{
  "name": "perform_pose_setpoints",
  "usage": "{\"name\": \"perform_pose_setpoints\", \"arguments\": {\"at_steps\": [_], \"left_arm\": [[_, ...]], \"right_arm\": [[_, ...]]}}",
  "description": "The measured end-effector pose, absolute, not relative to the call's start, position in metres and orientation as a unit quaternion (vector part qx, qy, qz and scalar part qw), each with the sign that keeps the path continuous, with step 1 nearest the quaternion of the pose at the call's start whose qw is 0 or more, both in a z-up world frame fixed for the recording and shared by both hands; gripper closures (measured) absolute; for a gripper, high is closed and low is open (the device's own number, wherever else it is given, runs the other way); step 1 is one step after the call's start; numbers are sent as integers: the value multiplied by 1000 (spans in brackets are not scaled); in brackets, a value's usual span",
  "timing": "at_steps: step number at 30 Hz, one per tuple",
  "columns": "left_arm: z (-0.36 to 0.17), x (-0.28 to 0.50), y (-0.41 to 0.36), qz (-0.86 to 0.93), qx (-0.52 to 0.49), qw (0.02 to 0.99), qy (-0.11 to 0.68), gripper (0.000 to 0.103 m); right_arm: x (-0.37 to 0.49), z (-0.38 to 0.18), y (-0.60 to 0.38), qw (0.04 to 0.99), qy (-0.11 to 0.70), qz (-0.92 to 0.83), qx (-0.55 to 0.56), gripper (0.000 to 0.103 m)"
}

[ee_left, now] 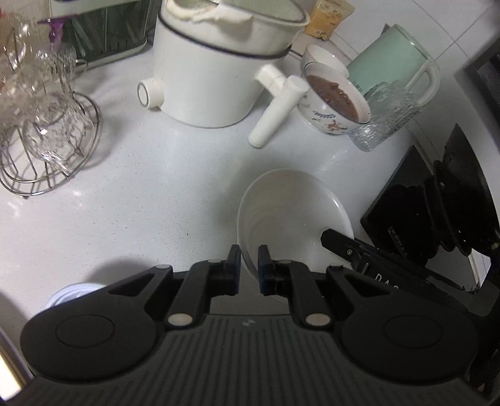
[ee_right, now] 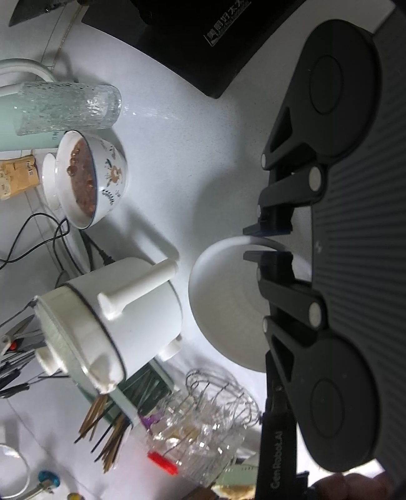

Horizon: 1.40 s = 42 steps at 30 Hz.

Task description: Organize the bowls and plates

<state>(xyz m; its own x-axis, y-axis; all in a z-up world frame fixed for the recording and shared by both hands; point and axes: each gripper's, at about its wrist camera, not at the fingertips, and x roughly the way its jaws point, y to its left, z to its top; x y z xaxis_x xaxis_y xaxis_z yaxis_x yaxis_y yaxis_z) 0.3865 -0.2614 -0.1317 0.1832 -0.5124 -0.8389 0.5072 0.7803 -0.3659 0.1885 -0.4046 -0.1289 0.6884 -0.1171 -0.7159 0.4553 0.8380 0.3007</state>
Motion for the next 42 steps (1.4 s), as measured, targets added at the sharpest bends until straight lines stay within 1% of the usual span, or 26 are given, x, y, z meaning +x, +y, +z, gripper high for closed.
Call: {"name": "perform_pose_setpoints", "arguments": {"at_steps": [12,20,34,42], "left_arm": [[-78,356,-229,-336,-9,777,532,90],[-57,342,-204,-332,-17,788,519,90],[-41,333,-154,-318,-43,813,486,90],[-48,326,-120,-261,-83,832,482,89]], "right_arm": [[162,-86,-383,895,345,-148,240,91],[151,-67,-363,902,331,-137,242,91],[153,-48,-329,919,305,-101,230,91],[173,-44,-305,925,318,-51,203,91]]}}
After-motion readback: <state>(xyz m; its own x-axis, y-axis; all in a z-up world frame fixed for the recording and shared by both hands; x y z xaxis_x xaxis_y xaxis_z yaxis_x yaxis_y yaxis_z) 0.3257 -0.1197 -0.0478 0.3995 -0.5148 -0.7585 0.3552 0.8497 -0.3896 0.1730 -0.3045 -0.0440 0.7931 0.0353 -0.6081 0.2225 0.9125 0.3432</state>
